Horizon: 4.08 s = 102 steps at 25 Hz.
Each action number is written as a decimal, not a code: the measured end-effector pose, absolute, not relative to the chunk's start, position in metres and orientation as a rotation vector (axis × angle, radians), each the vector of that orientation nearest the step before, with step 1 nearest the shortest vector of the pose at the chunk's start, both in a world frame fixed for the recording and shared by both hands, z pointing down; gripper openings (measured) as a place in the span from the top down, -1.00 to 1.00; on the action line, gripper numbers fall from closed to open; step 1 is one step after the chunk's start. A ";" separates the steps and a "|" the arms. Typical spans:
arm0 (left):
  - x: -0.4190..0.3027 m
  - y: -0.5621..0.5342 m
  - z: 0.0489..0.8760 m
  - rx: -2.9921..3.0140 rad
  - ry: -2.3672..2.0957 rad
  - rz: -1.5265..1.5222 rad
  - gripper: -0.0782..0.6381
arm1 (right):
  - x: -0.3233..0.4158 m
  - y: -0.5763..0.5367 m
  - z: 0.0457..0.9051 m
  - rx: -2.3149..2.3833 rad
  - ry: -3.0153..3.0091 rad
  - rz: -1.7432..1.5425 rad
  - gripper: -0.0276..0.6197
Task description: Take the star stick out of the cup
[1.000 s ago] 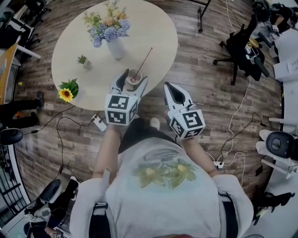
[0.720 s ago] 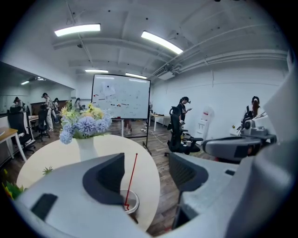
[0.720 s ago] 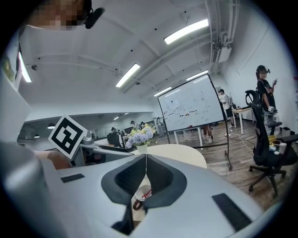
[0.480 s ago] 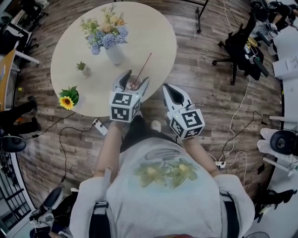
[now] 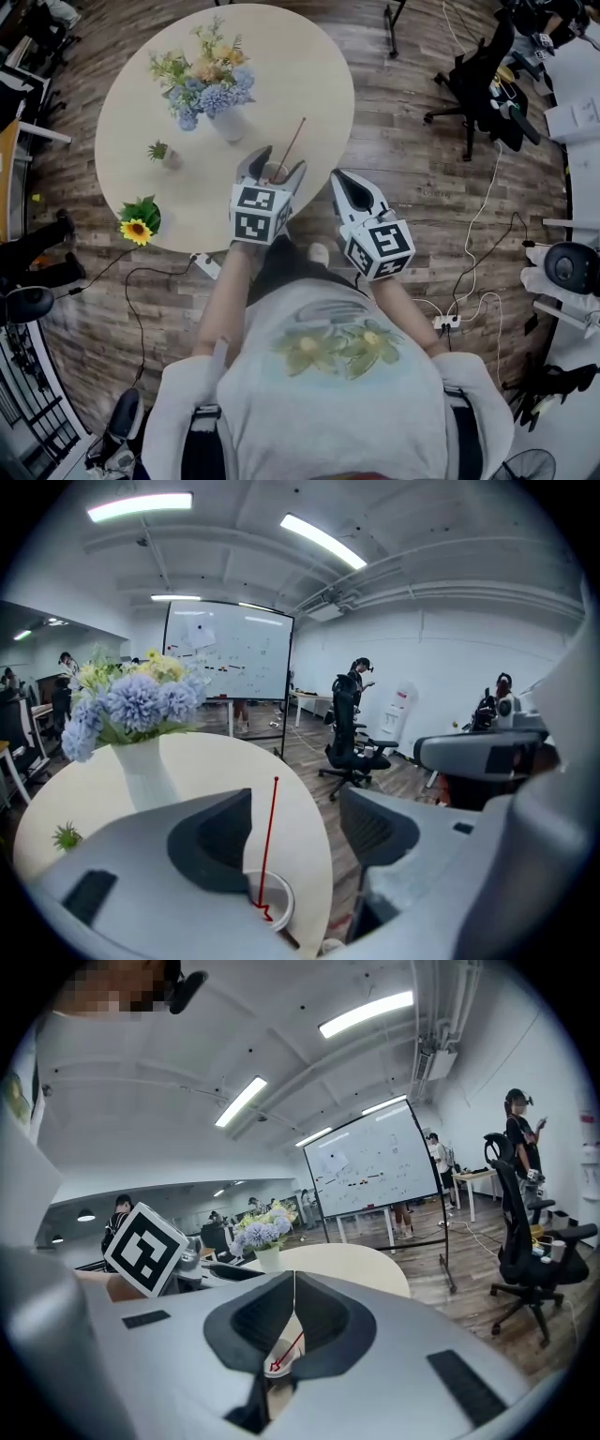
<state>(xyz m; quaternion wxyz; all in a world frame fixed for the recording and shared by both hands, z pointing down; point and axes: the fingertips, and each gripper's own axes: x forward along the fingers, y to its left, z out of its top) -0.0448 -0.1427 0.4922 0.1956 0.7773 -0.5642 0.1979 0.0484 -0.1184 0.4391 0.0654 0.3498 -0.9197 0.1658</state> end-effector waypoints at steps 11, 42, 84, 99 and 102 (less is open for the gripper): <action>-0.048 -0.182 0.527 2.196 -1.444 0.672 -0.04 | 0.040 -0.156 0.449 1.167 -2.700 0.545 0.86; -0.038 -0.218 0.591 2.170 -1.250 0.776 0.34 | 0.034 -0.192 0.460 1.280 -2.611 0.575 0.86; -0.045 -0.202 0.575 2.155 -1.347 0.759 0.74 | 0.041 -0.171 0.455 1.239 -2.632 0.553 0.86; -0.073 -0.193 0.537 2.147 -1.549 0.611 0.74 | 0.031 -0.155 0.449 1.162 -2.679 0.532 0.86; -0.079 -0.190 0.531 2.137 -1.576 0.590 0.74 | 0.027 -0.152 0.448 1.141 -2.691 0.528 0.86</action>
